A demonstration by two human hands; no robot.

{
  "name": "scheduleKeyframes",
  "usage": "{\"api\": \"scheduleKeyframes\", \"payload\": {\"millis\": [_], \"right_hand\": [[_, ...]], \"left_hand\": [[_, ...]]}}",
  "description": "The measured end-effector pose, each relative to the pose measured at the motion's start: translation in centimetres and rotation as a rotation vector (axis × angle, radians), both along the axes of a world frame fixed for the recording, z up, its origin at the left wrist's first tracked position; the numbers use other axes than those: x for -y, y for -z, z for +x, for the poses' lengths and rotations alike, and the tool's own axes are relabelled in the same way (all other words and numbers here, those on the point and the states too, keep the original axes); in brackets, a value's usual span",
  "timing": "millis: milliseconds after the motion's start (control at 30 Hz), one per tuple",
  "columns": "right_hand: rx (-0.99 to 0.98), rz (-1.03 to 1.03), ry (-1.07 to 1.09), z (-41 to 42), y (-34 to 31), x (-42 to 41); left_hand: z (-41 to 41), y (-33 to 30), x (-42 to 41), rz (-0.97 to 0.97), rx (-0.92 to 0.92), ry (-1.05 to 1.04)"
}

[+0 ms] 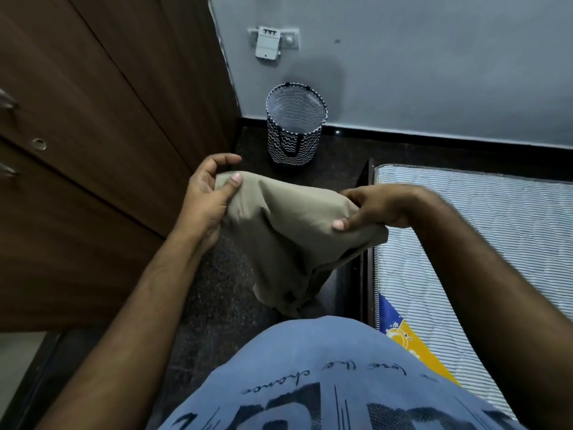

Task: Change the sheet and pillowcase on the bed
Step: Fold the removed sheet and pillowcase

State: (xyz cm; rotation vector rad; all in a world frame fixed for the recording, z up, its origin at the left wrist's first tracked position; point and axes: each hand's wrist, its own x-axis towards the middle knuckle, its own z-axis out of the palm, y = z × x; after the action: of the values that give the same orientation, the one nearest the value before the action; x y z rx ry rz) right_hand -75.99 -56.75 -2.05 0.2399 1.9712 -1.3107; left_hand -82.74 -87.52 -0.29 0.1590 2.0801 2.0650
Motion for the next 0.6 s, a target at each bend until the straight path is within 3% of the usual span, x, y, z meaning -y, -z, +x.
{"api": "scheduleKeyframes", "payload": {"millis": [100,167,233,300,333,400,467,533,600], "right_hand": [[-0.127,0.247,0.125,-0.5,0.5,-0.2],[-0.235,0.232,0.288,-0.2,0.5,-0.4],[-0.415,0.073,0.505,0.2,0.4,-0.5],[-0.563,-0.129,0.686,0.4,0.3,-0.4],[-0.608,-0.172,0.732,0.4,0.3,-0.2],[-0.662,-0.153,0.758,0.3,0.7,0.2],[-0.679,-0.075,0.721,0.0,0.8,0.9],[-0.671,-0.021,0.694,-0.1,0.4,1.3],[-0.724,-0.018,0.728,-0.3,-1.0,1.2]], "left_hand": [[1.2,-0.6,-0.4,0.135,0.084,0.041],[2.2,-0.8,-0.5,0.196,0.107,0.125],[2.9,-1.0,-0.2,0.213,0.092,0.256],[3.0,-0.8,0.5,0.055,0.004,0.405],[2.7,-0.2,0.8,-0.144,-0.102,0.487],[2.2,1.1,1.5,-0.638,-0.33,0.611],[1.9,1.7,2.0,-0.903,-0.398,0.576],[1.5,0.8,1.7,-0.859,-0.445,0.439],[1.0,-1.4,0.9,-0.643,-0.495,0.257]]}}
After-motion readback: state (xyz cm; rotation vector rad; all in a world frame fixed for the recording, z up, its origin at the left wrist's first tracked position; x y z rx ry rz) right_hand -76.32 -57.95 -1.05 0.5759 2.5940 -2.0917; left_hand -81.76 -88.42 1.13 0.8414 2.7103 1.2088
